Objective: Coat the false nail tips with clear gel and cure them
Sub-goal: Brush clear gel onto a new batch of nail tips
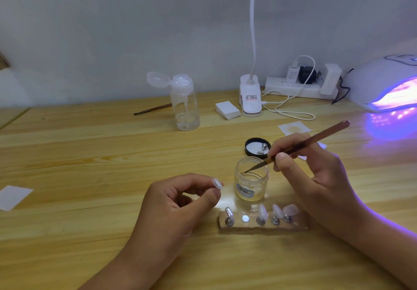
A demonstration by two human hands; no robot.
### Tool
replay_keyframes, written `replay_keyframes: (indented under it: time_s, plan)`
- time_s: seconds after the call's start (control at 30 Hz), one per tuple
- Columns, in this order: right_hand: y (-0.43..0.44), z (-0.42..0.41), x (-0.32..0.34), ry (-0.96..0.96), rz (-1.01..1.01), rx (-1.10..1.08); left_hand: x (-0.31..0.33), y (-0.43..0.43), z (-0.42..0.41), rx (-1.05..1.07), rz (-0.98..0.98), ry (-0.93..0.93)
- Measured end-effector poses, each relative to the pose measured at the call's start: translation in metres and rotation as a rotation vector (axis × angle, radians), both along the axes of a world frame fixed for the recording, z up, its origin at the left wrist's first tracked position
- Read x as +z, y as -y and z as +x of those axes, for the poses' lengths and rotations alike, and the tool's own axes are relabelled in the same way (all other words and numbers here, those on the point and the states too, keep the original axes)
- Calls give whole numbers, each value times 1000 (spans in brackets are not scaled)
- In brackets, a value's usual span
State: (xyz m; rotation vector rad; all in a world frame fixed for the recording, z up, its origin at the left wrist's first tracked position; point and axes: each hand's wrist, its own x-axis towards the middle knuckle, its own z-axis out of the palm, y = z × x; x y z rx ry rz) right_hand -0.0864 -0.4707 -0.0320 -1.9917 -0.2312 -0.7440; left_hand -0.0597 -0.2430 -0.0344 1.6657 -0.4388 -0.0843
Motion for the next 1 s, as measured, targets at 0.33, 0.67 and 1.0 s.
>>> replay_keyframes:
  time_s: [0.33,0.67,1.0]
  plan:
    - [3,-3,-1,188,140,-23,3,1,-2,3,2,-16]
    - [6,-5,-2,242,149,-6,5,2,-3,13,2,-20]
    - [4,-11,3,279,197,-74,2,2,-2,14,7,11]
